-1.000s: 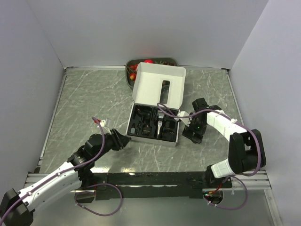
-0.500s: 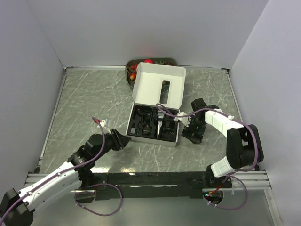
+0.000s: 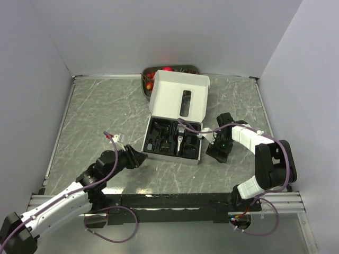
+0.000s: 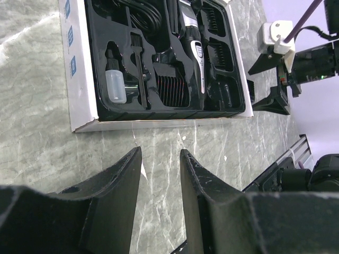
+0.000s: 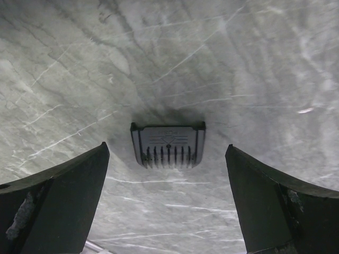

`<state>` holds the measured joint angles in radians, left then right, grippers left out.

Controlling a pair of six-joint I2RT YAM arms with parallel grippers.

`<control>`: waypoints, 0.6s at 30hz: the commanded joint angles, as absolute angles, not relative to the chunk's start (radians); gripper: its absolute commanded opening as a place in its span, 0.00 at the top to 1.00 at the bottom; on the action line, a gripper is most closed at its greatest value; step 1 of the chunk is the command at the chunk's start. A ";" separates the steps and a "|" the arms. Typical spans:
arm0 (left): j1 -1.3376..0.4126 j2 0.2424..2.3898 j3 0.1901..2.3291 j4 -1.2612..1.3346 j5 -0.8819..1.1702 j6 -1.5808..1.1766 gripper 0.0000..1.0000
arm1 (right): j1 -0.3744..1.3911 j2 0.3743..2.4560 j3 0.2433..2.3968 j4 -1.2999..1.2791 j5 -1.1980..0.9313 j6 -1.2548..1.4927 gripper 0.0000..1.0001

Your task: Sort the hair-cutting tools

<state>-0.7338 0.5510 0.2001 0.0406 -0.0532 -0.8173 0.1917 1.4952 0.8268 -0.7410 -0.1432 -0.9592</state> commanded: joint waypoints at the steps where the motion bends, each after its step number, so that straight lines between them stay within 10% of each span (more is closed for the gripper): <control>1: -0.735 0.538 0.198 0.066 -0.063 -0.824 0.59 | 0.184 1.511 0.815 -0.727 -0.141 -0.977 0.01; 18: -0.733 0.535 0.198 0.066 -0.061 -0.824 0.59 | 0.192 1.563 0.831 -0.735 -0.120 -0.963 0.28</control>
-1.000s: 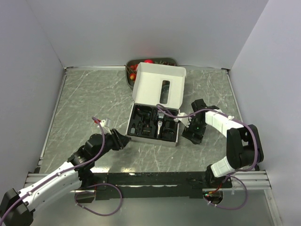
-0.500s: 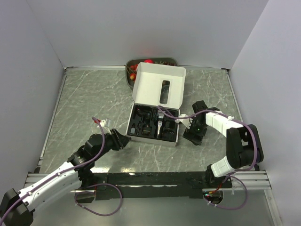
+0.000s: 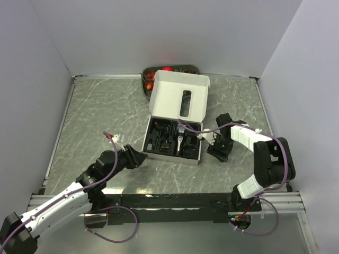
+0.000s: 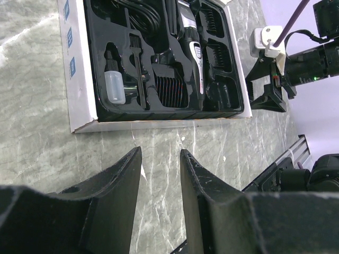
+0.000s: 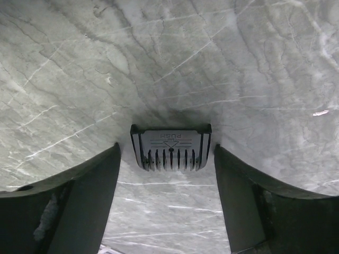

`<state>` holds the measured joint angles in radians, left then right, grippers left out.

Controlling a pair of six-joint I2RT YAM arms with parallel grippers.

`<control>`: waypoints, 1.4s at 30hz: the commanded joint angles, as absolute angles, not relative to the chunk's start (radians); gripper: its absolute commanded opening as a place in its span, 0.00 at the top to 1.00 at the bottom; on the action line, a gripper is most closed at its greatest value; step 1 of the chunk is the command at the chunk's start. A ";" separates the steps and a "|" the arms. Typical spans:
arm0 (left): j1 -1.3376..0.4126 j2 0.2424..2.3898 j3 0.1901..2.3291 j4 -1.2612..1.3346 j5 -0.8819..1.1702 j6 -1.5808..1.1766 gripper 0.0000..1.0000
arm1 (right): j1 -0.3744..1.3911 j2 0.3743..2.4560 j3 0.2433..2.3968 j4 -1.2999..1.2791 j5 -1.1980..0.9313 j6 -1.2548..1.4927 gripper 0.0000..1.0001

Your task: Sort the hair-cutting tools

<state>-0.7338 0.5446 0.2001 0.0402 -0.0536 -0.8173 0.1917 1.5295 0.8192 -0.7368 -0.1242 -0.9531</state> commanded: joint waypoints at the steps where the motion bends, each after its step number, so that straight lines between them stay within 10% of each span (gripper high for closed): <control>1: -0.735 0.537 0.198 0.066 -0.061 -0.824 0.59 | 0.192 1.566 0.834 -0.736 -0.120 -0.963 0.32; 10: -0.735 0.540 0.198 0.069 -0.057 -0.824 0.59 | 0.206 1.588 0.877 -0.764 -0.120 -0.950 0.55; 42: -0.735 0.557 0.245 0.003 -0.199 -0.816 0.59 | 0.647 1.446 1.241 -0.991 -0.002 -0.601 0.61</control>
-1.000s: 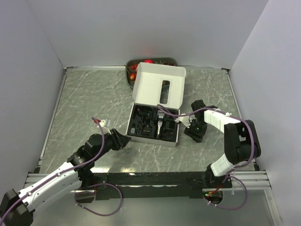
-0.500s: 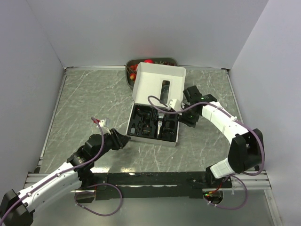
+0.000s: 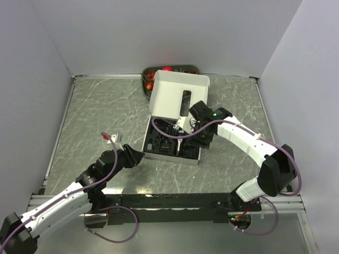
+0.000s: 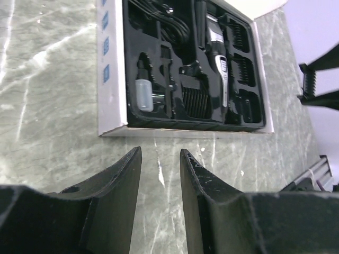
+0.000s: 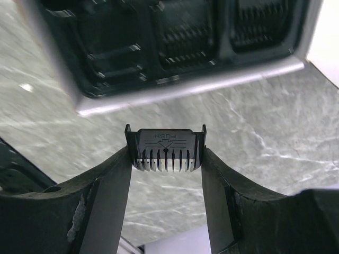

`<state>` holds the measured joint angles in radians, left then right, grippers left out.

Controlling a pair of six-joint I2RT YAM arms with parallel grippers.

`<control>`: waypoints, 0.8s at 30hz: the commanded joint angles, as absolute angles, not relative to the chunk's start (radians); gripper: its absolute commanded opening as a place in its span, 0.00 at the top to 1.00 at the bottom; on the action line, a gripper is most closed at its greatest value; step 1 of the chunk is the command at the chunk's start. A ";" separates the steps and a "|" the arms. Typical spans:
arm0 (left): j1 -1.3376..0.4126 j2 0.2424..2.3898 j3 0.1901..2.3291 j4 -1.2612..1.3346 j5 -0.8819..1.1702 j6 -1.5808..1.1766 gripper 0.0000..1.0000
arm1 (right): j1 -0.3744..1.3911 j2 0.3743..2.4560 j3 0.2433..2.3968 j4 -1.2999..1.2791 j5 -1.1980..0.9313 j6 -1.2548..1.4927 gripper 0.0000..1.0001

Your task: Sort the hair-cutting tools

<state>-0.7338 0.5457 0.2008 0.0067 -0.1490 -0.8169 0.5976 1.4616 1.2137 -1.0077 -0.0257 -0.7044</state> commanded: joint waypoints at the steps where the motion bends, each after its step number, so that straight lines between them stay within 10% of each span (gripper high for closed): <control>1: -0.735 0.560 0.247 0.003 -0.201 -0.818 0.59 | 0.667 1.460 1.244 -0.988 -0.002 -0.592 0.62; 24: -0.733 0.635 0.278 -0.022 -0.259 -0.822 0.59 | 0.724 1.654 1.163 -0.818 -0.021 -0.569 0.65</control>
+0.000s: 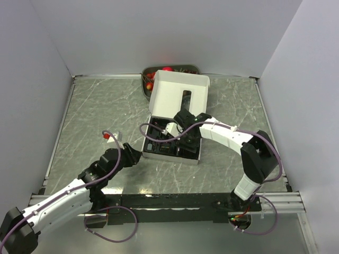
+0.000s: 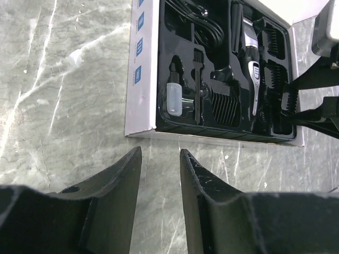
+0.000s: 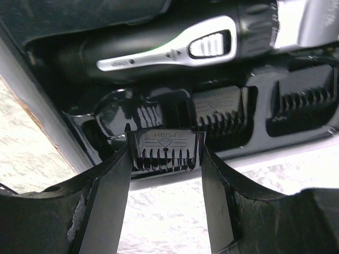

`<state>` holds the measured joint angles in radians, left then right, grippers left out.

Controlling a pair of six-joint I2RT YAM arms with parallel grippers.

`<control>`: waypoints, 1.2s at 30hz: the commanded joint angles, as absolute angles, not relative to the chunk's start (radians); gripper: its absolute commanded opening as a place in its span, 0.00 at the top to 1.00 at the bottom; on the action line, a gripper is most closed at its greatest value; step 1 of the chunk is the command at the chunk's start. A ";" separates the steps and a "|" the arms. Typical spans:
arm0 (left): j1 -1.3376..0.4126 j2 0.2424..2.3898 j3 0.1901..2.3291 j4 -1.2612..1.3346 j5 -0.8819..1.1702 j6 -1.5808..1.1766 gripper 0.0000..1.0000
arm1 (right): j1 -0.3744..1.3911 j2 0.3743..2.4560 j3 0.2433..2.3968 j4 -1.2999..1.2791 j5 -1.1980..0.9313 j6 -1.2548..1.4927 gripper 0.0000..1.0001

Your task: Sort the hair-cutting tools

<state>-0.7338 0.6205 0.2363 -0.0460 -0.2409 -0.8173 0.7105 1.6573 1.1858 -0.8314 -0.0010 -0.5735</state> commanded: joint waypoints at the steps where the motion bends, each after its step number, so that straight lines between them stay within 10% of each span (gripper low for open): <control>1: -0.735 0.637 0.279 -0.021 -0.259 -0.819 0.59 | 0.729 1.654 1.158 -0.818 -0.025 -0.569 0.65; 36: -0.735 0.669 0.264 0.023 -0.270 -0.816 0.59 | 0.799 1.605 1.180 -0.911 -0.014 -0.552 0.48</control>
<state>-0.7338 0.6659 0.2363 -0.0219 -0.2596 -0.8169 0.7784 1.6535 1.1580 -0.8265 0.0090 -0.5732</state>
